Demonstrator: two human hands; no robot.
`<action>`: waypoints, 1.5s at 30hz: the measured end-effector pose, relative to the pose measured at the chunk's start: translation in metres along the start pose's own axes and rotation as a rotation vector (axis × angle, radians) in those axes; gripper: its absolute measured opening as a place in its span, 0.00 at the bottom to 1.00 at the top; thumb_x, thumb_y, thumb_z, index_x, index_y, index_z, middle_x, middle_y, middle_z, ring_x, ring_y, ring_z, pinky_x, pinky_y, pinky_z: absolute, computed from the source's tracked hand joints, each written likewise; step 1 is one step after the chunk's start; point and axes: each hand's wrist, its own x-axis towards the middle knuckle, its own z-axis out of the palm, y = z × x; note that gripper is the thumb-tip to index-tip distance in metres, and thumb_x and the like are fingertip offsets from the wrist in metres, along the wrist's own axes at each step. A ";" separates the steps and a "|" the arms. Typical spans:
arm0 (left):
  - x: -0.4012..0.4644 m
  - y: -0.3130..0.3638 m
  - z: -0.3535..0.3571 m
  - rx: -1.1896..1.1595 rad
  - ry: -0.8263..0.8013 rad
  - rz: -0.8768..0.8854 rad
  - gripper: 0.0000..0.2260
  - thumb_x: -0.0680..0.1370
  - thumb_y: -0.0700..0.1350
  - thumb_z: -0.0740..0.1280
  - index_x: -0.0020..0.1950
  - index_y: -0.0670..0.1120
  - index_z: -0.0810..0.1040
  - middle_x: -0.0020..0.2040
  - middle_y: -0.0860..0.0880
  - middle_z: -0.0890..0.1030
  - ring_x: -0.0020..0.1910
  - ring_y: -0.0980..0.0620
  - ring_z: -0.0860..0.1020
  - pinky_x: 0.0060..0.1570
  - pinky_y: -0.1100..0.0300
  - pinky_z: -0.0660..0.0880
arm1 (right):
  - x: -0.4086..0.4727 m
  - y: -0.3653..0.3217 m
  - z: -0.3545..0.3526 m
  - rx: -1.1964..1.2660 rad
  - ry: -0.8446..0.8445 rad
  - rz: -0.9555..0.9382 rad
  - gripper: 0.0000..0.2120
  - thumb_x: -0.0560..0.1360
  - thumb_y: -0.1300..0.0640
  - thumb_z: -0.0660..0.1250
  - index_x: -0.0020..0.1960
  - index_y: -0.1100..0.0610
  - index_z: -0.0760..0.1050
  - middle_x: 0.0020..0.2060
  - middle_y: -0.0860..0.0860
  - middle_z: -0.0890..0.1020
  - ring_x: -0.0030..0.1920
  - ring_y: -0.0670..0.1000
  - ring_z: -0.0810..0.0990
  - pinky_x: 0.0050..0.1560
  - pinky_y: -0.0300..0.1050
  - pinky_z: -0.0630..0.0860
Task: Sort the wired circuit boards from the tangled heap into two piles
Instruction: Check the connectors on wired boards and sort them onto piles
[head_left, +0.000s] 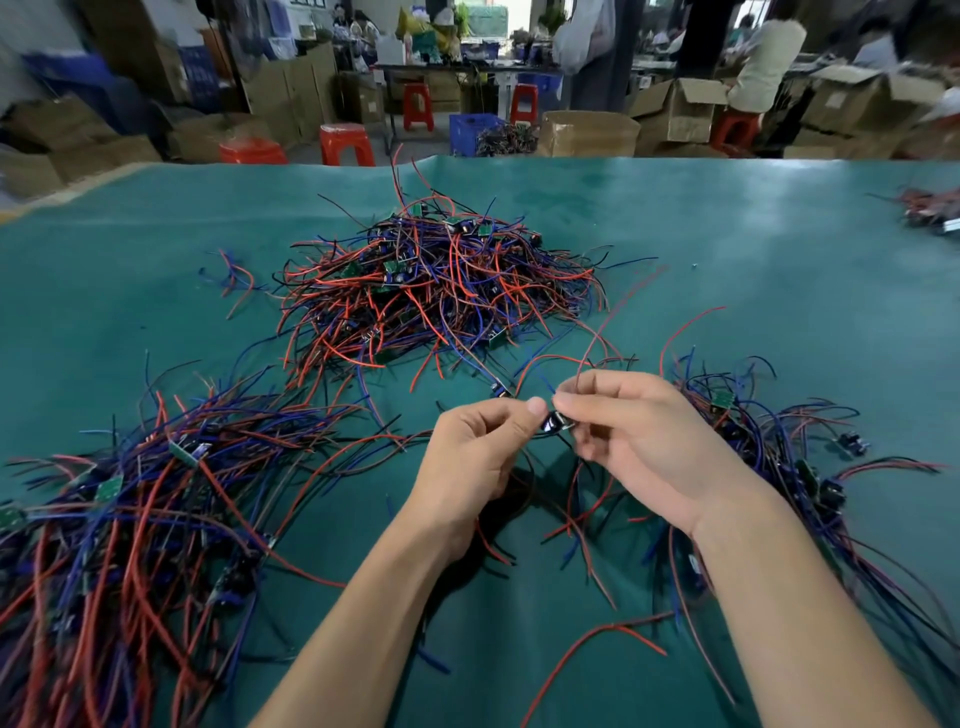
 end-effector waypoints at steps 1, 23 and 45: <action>0.000 0.000 0.000 -0.008 -0.003 -0.004 0.12 0.73 0.55 0.69 0.32 0.51 0.78 0.26 0.53 0.58 0.25 0.55 0.52 0.22 0.65 0.51 | -0.001 0.000 0.000 0.014 -0.032 0.012 0.01 0.67 0.58 0.74 0.37 0.55 0.84 0.34 0.49 0.77 0.32 0.46 0.72 0.32 0.37 0.69; 0.000 0.000 0.001 0.111 0.021 0.028 0.11 0.80 0.46 0.66 0.41 0.45 0.83 0.22 0.57 0.63 0.21 0.58 0.57 0.21 0.67 0.55 | 0.004 0.006 -0.011 -0.131 0.250 -0.208 0.05 0.77 0.67 0.71 0.44 0.60 0.78 0.32 0.52 0.81 0.32 0.48 0.79 0.32 0.39 0.76; 0.001 -0.001 -0.001 -0.021 0.179 -0.013 0.10 0.82 0.44 0.65 0.42 0.47 0.83 0.24 0.55 0.61 0.24 0.54 0.53 0.24 0.62 0.51 | -0.005 -0.019 -0.036 -0.117 1.147 -0.758 0.06 0.76 0.58 0.68 0.46 0.47 0.75 0.40 0.51 0.83 0.41 0.54 0.86 0.50 0.59 0.84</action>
